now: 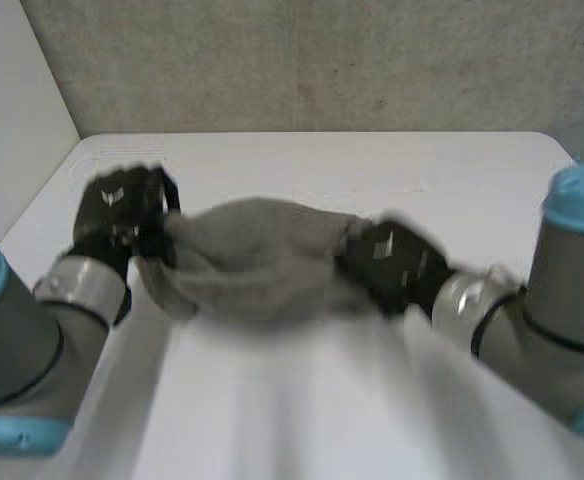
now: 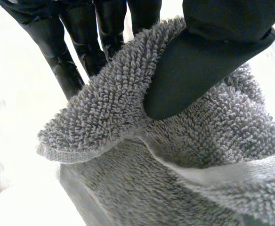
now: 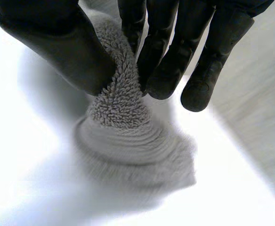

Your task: Fold the laundry

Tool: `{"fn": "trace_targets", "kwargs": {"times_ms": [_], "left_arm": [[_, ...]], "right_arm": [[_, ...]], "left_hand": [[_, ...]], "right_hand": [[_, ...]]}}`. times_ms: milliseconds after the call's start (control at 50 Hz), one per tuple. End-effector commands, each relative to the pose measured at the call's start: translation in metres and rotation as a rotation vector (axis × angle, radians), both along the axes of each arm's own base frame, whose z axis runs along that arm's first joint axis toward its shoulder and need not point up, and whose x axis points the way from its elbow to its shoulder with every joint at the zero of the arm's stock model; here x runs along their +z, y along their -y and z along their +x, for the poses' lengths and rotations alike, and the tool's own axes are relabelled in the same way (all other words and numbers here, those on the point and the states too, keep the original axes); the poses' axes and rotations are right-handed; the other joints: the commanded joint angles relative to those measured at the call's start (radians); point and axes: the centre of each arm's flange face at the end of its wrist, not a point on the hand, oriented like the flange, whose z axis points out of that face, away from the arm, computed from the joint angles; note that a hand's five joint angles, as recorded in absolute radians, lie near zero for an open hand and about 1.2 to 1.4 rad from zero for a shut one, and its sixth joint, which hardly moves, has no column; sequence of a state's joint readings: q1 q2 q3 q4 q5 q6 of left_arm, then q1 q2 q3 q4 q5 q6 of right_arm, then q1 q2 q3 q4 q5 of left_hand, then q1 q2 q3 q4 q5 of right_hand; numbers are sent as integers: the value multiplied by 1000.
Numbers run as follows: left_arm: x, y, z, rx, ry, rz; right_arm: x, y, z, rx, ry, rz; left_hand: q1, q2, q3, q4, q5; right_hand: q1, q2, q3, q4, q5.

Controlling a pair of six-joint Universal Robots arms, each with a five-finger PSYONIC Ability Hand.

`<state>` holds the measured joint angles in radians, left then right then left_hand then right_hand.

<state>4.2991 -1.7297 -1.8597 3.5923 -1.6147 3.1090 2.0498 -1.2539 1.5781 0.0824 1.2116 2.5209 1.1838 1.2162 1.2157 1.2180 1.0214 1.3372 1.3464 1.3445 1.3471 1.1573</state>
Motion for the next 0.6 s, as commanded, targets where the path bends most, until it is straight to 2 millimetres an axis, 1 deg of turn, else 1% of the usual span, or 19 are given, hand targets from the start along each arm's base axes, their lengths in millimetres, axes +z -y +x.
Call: {"fn": "trace_targets", "kwargs": {"times_ms": [20, 60, 80, 100, 120, 140, 160, 180, 200, 220, 240, 280, 380, 400, 440, 520, 540, 560, 600], "left_arm": [[-29, -11, 18, 13, 87, 142], [-36, -12, 26, 22, 146, 200], [-36, -12, 26, 22, 146, 201], [-38, -13, 29, 23, 175, 221], [-40, -14, 29, 21, 196, 233], [-40, -14, 29, 21, 197, 233], [-40, -14, 29, 19, 209, 232], [-40, -13, 30, 20, 216, 229], [-40, -13, 30, 20, 216, 229], [-40, -13, 30, 19, 217, 227], [-39, -13, 30, 20, 216, 224], [-37, -12, 29, 20, 214, 220], [-34, -12, 29, 19, 211, 210], [-34, -12, 28, 18, 211, 208], [-34, -12, 28, 18, 210, 207], [-34, -13, 28, 16, 210, 206], [-34, -13, 28, 15, 210, 205], [-34, -13, 28, 16, 211, 206], [-34, -13, 28, 16, 211, 208]], "right_arm": [[-30, -33, -23, 129, -293, 157], [-26, -33, -24, 121, -283, 143], [-19, -33, -23, 112, -264, 122], [-11, -32, -23, 99, -237, 103], [-11, -32, -23, 99, -237, 103], [-2, -30, -24, 77, -204, 86], [6, -27, -23, 55, -162, 69], [6, -27, -23, 55, -162, 68], [13, -23, -22, 34, -115, 50], [19, -19, -20, 16, -66, 28], [19, -19, -20, 15, -65, 28], [26, -8, -17, -34, 34, 11], [32, 1, -16, -80, 136, 42], [32, 1, -16, -81, 136, 42], [36, 9, -21, -119, 158, 70], [35, 14, -28, -149, 143, 109], [33, 16, -31, -162, 130, 137], [33, 16, -32, -162, 130, 137], [24, 19, -38, -187, 96, 214]], "left_hand": [[212, 180, 181, 178, 200], [212, 180, 181, 178, 200], [212, 180, 181, 178, 200], [212, 180, 181, 178, 200], [212, 180, 181, 178, 200], [212, 180, 181, 178, 200], [212, 180, 181, 178, 200], [212, 180, 181, 178, 200], [212, 180, 181, 178, 200], [212, 180, 181, 178, 200], [212, 180, 181, 178, 200], [212, 180, 181, 178, 200], [212, 180, 181, 178, 200], [212, 180, 181, 178, 200], [212, 180, 181, 178, 200], [212, 180, 181, 178, 200], [212, 180, 181, 178, 200], [212, 180, 181, 178, 200], [212, 180, 181, 178, 200]], "right_hand": [[59, 50, 52, 49, 64], [59, 50, 52, 49, 64], [-1, -10, -8, -11, 4], [-388, -397, -395, -398, -383], [-392, -401, -399, -402, -387], [-720, -730, -728, -730, -715], [-965, -974, -972, -975, -960], [-967, -977, -975, -977, -962], [-1159, -1168, -1167, -1169, -1154], [-1163, -1172, -1170, -1173, -1157], [-1163, -1172, -1170, -1173, -1157], [-1163, -1172, -1170, -1173, -1157], [-1163, -1172, -1170, -1173, -1157], [-1163, -1172, -1170, -1173, -1157], [-1163, -1172, -1170, -1173, -1157], [-1163, -1172, -1170, -1173, -1157], [-1103, -1112, -1110, -1113, -1098], [-1102, -1112, -1110, -1112, -1097], [-962, -972, -970, -972, -957]]}}
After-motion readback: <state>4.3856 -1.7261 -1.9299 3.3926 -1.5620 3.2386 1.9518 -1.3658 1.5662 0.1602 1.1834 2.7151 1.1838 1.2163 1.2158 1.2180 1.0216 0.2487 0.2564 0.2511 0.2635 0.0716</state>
